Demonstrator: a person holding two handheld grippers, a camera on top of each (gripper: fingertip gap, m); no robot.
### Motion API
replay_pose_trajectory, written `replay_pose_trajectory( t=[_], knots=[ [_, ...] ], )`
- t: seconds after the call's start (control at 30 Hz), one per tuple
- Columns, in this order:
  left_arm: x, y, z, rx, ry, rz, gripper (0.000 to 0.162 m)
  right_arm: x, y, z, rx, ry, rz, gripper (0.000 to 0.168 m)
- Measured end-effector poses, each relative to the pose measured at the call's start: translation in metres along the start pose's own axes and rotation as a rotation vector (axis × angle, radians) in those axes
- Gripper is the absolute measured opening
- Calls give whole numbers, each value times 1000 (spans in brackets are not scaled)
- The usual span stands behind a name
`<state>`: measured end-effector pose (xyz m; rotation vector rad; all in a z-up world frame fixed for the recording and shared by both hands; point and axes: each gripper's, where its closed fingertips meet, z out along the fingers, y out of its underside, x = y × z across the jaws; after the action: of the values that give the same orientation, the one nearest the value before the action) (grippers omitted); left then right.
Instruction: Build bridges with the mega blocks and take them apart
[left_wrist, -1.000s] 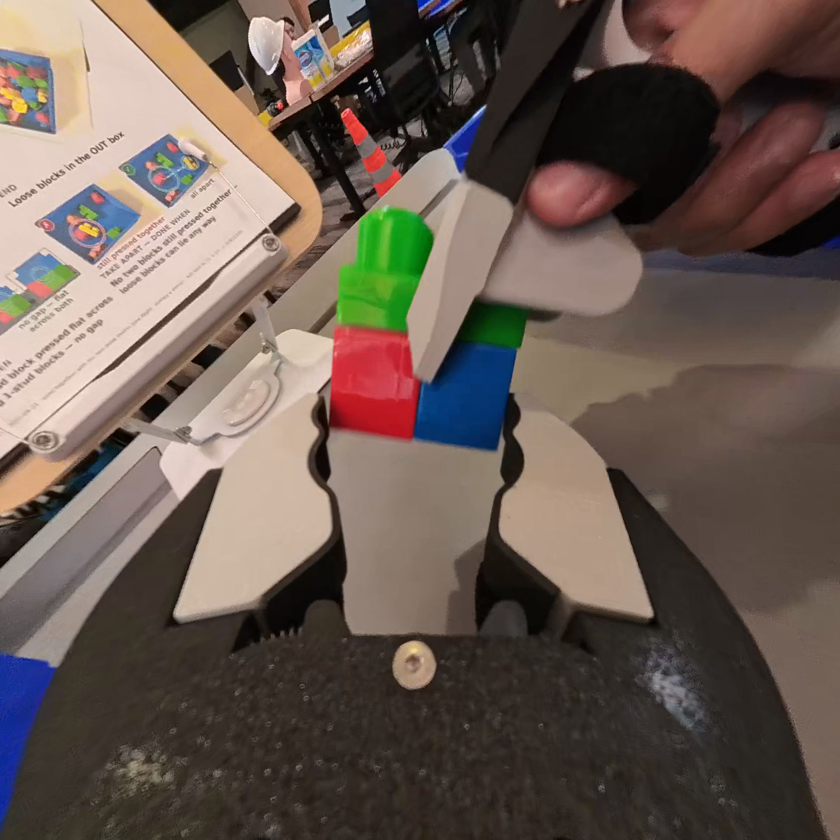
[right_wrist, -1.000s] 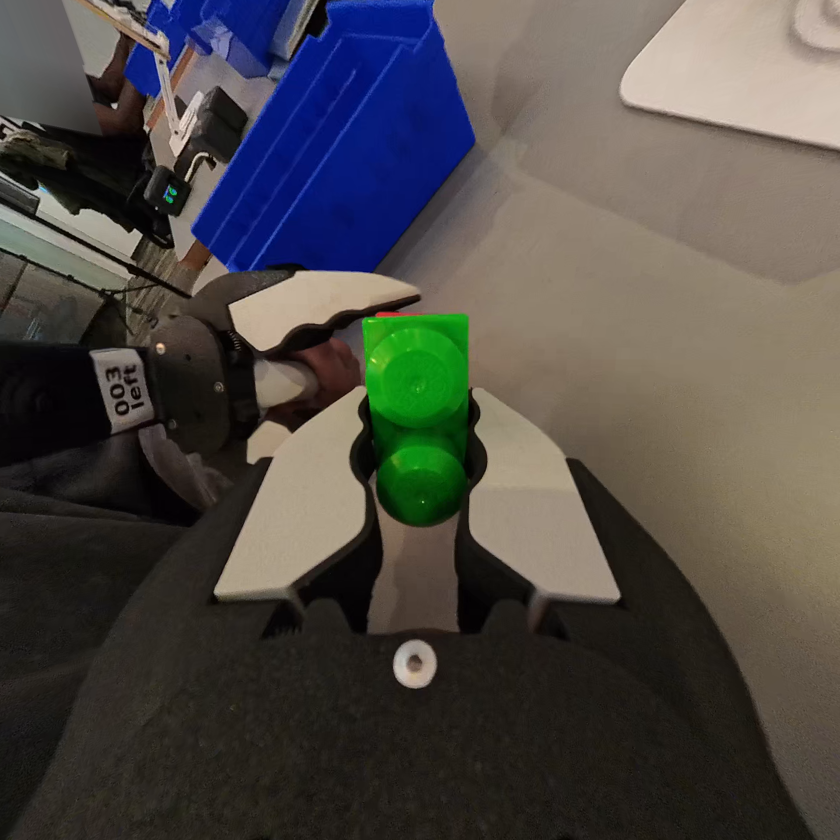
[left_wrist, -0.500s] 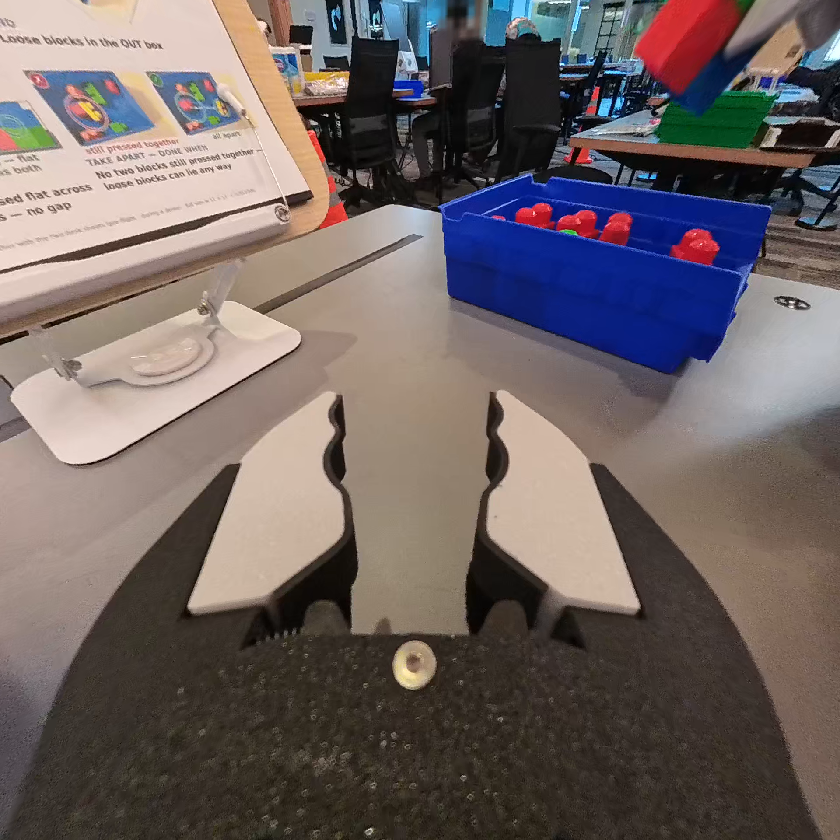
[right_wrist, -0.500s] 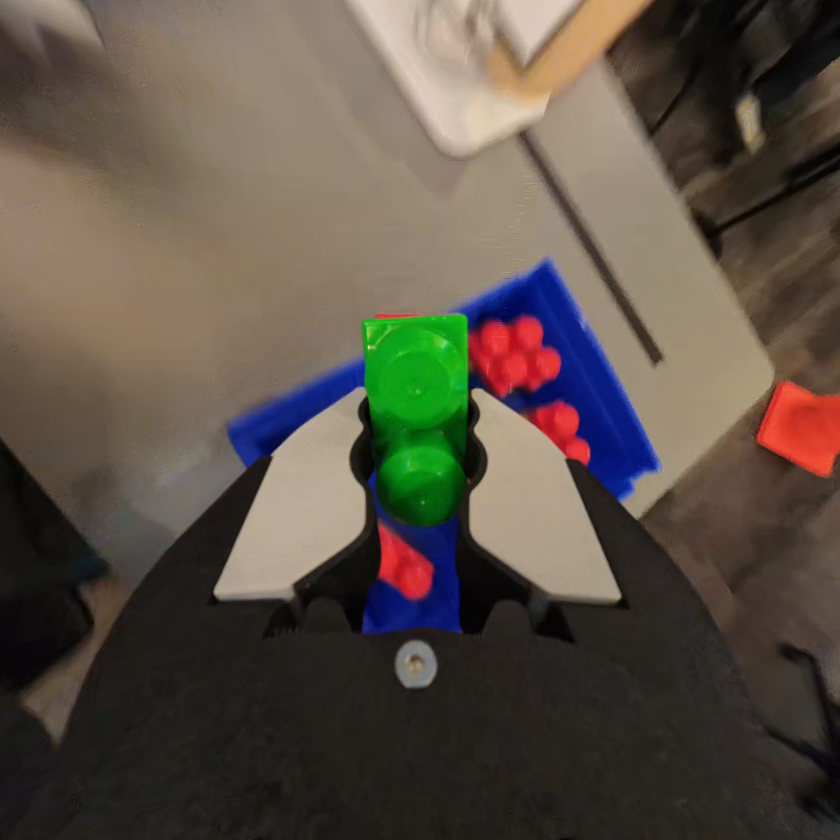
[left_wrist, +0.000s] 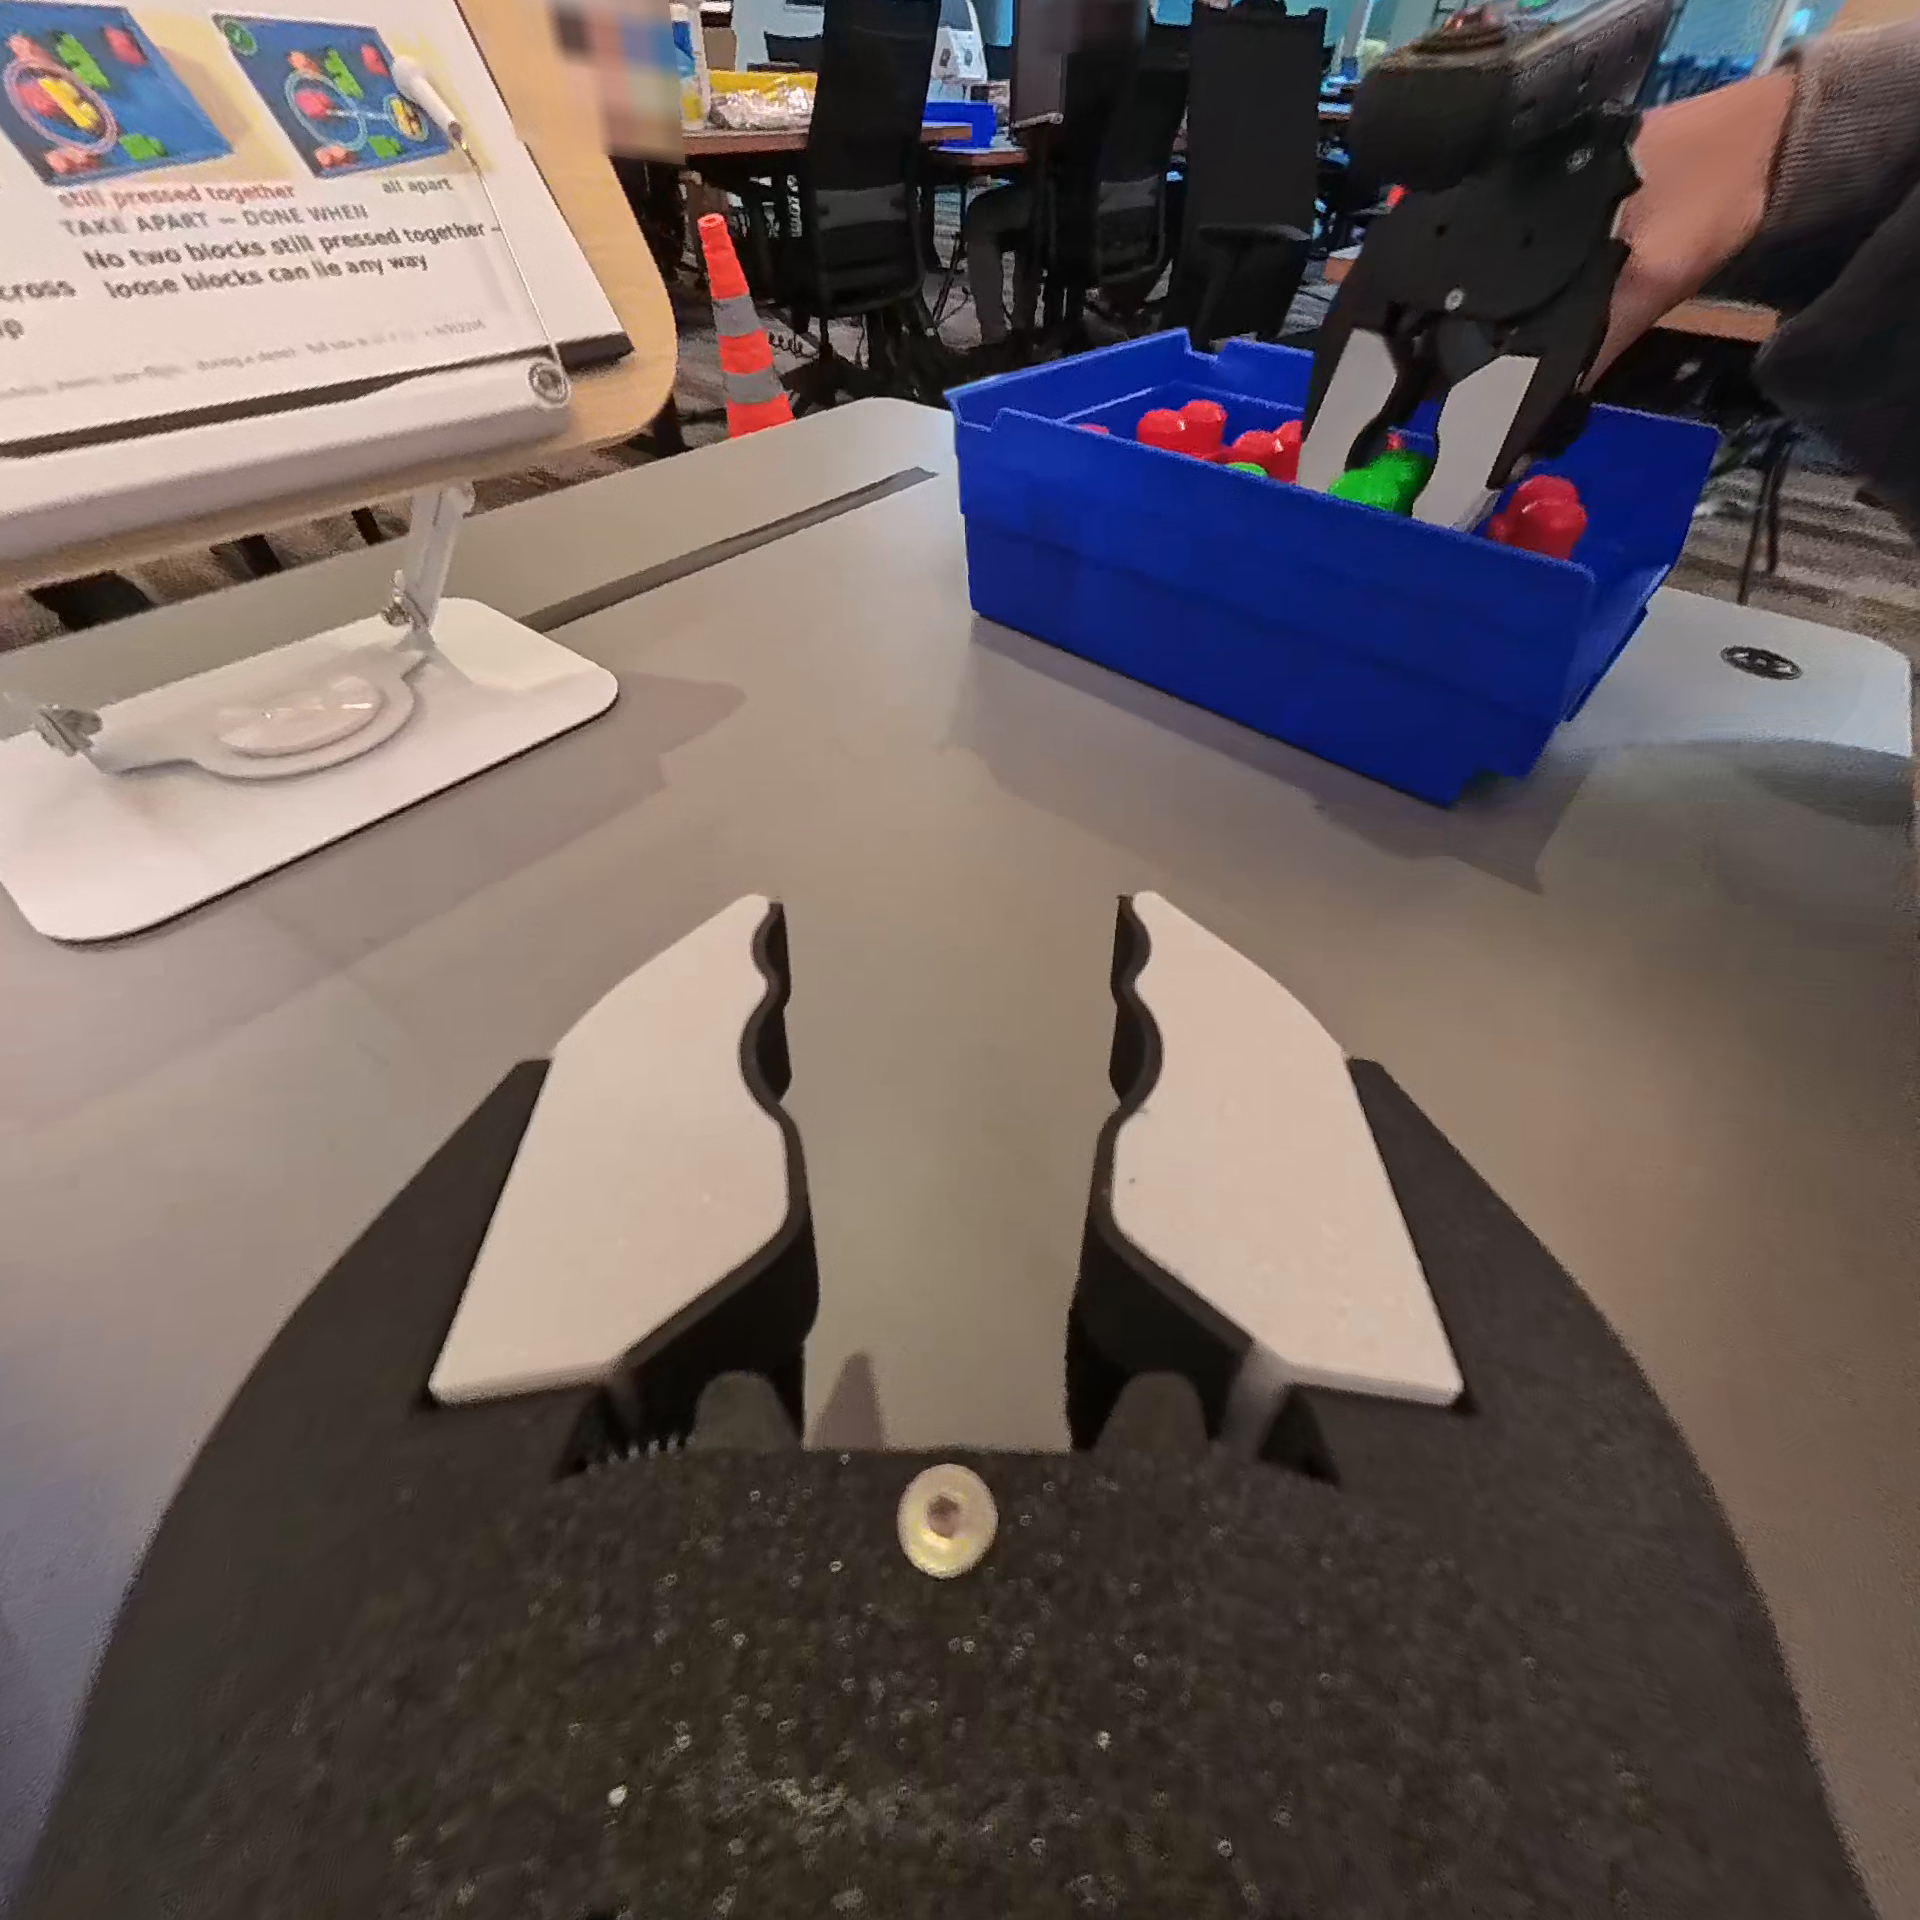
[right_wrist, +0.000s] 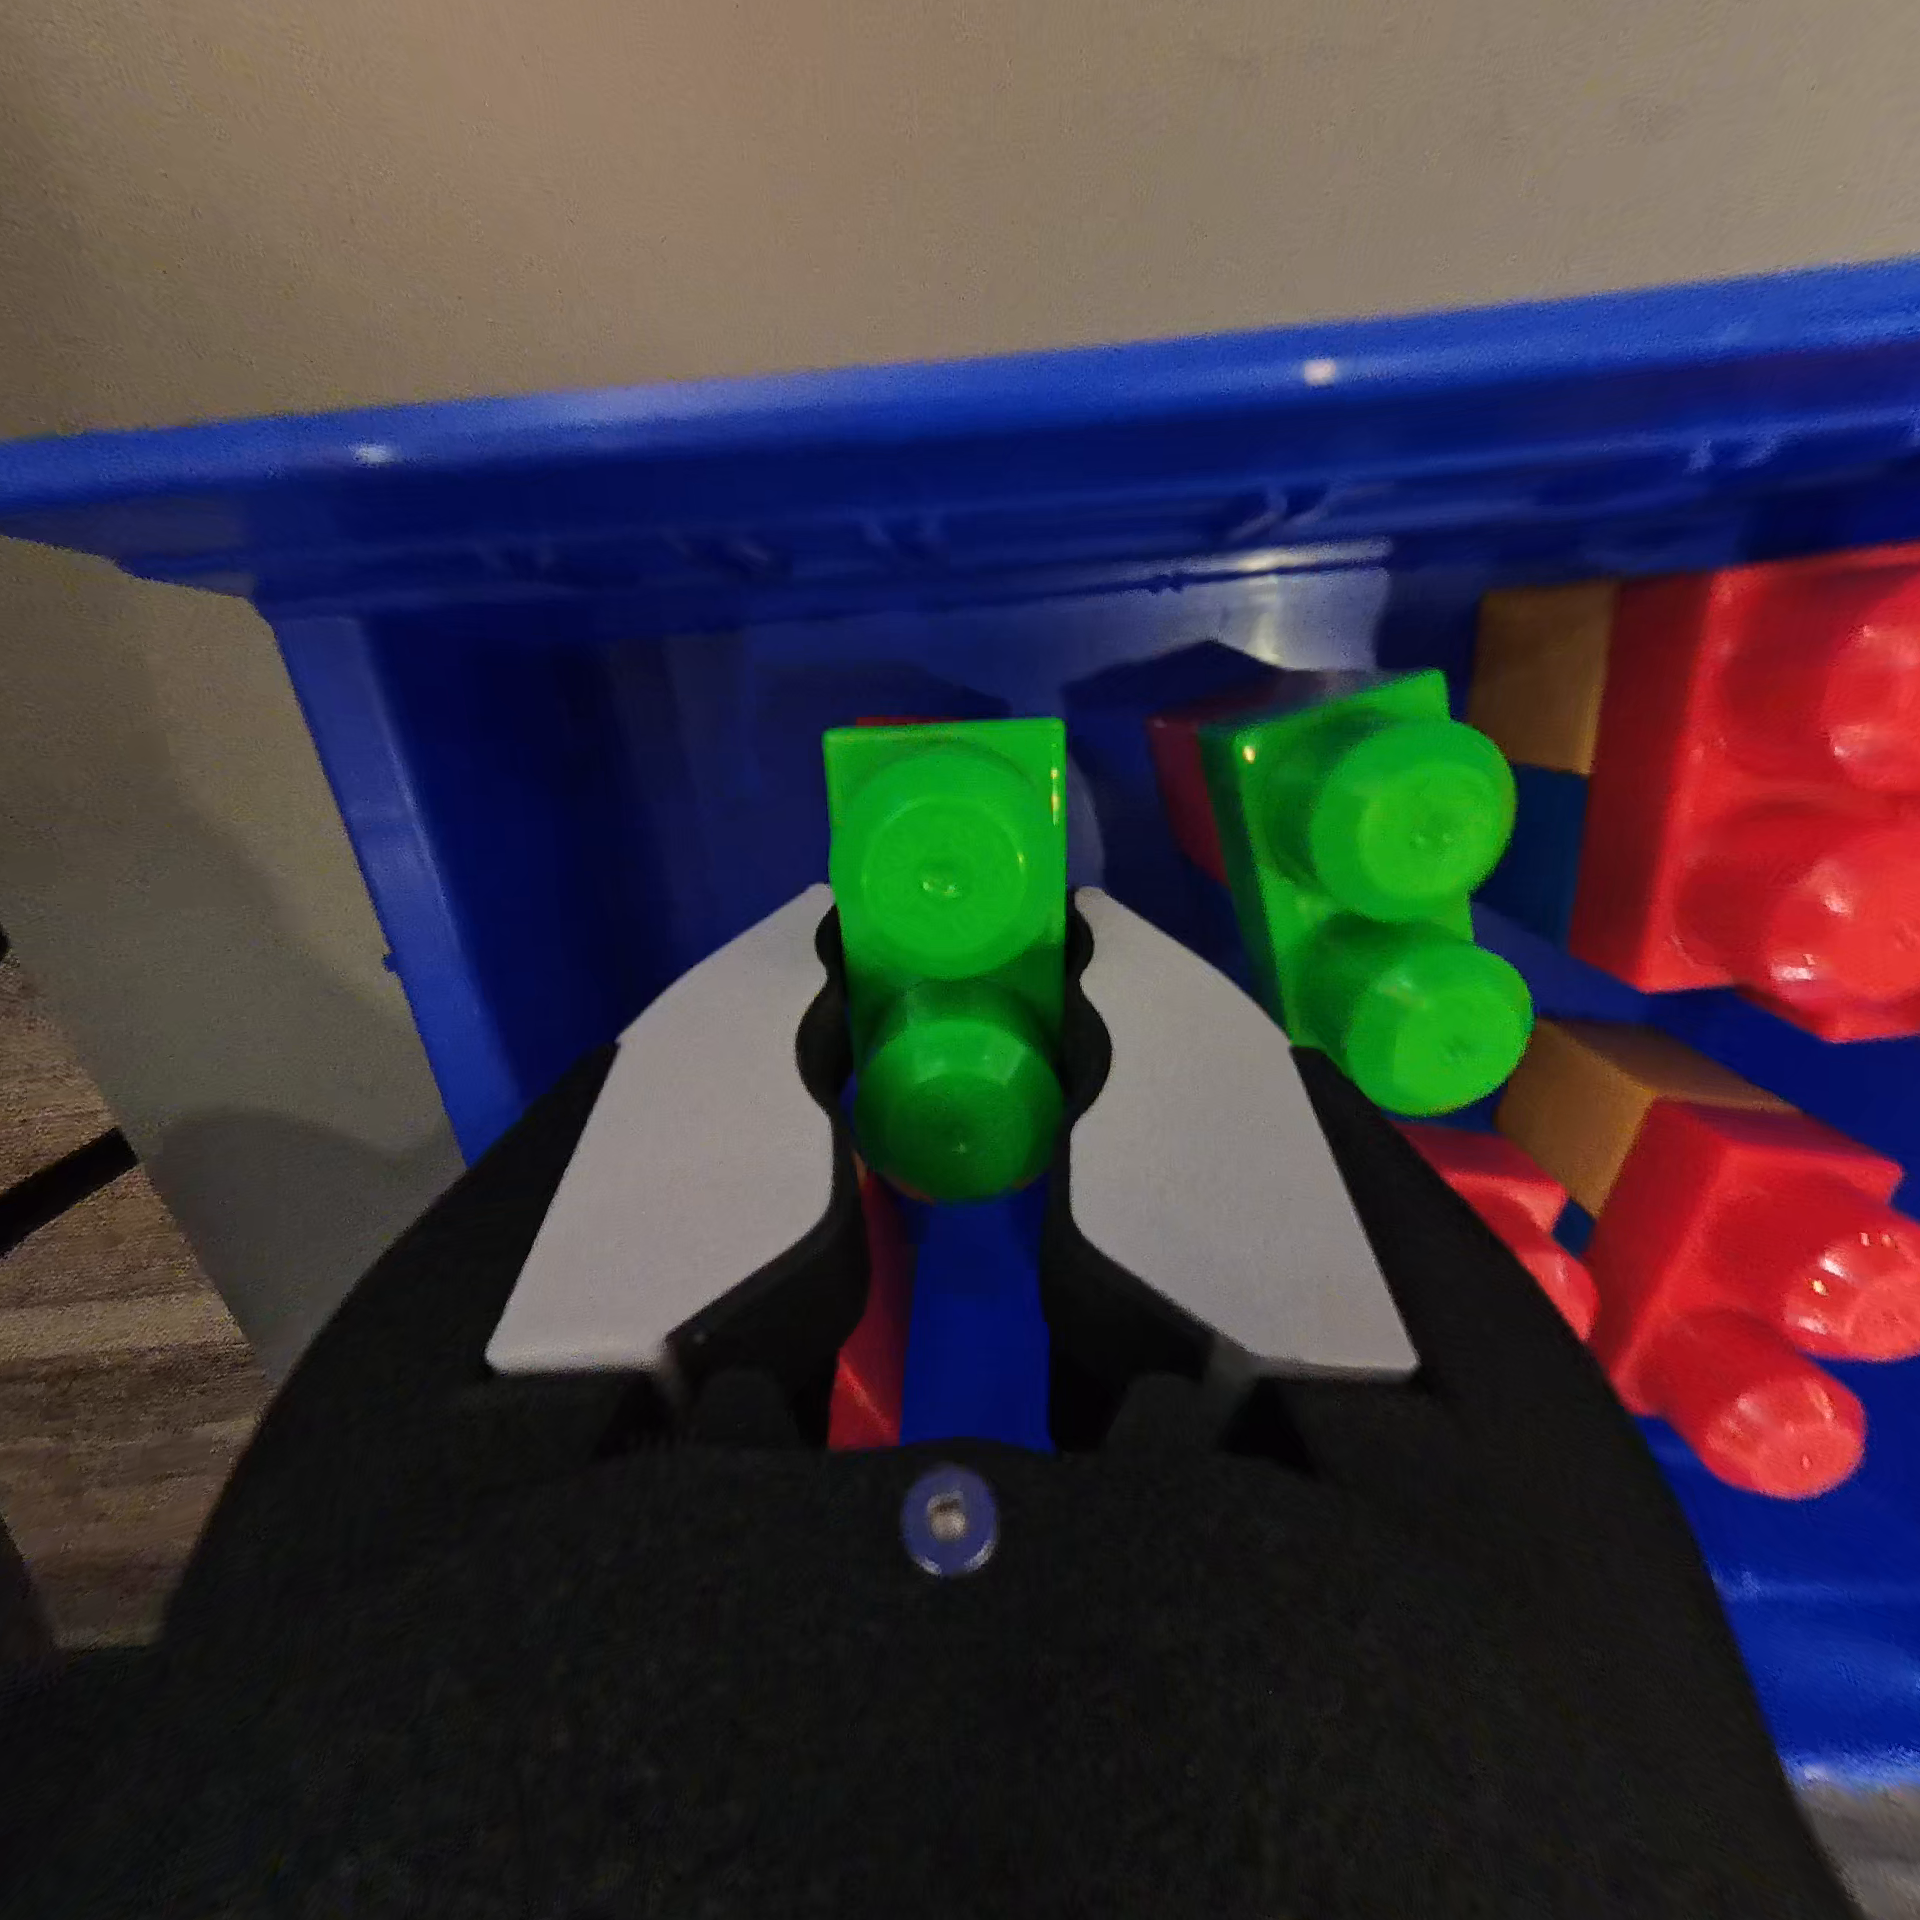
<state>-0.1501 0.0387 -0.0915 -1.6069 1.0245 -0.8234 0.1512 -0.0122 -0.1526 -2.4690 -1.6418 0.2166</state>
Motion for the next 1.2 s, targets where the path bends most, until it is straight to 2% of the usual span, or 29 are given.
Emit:
replay_pose_trajectory(
  t=[0.2,0.47,0.57,0.6,0.63,0.77,0.83,0.93,1.03,1.1,1.2],
  knots=[
    [7,3,-9,11,-2,-63,59,-8,5,18,-12,-39,-77,38],
    [11,3,-9,10,19,-94,59,-31,5,18,12,-133,-95,38],
    [14,2,-9,11,25,-96,59,-33,3,19,14,-100,-110,39],
    [14,2,-10,11,25,-94,59,-33,2,17,26,-90,-91,47],
    [15,1,-10,11,27,-93,59,-32,-1,13,45,-87,-63,60],
    [19,0,-19,24,20,-112,61,-28,-1,-40,63,-22,36,61],
    [20,-1,-26,36,13,-128,62,-17,-5,-83,109,125,95,67],
    [22,-6,-38,60,-15,-133,65,-10,-27,-153,318,412,189,74],
    [29,-12,-53,81,-53,-113,70,-39,-74,-195,740,576,249,76],
    [36,-15,-67,86,-83,-84,71,-71,-108,-187,974,592,259,73],
    [38,-20,-91,85,-182,-33,74,-110,-150,-136,1151,654,310,73]
  ],
)
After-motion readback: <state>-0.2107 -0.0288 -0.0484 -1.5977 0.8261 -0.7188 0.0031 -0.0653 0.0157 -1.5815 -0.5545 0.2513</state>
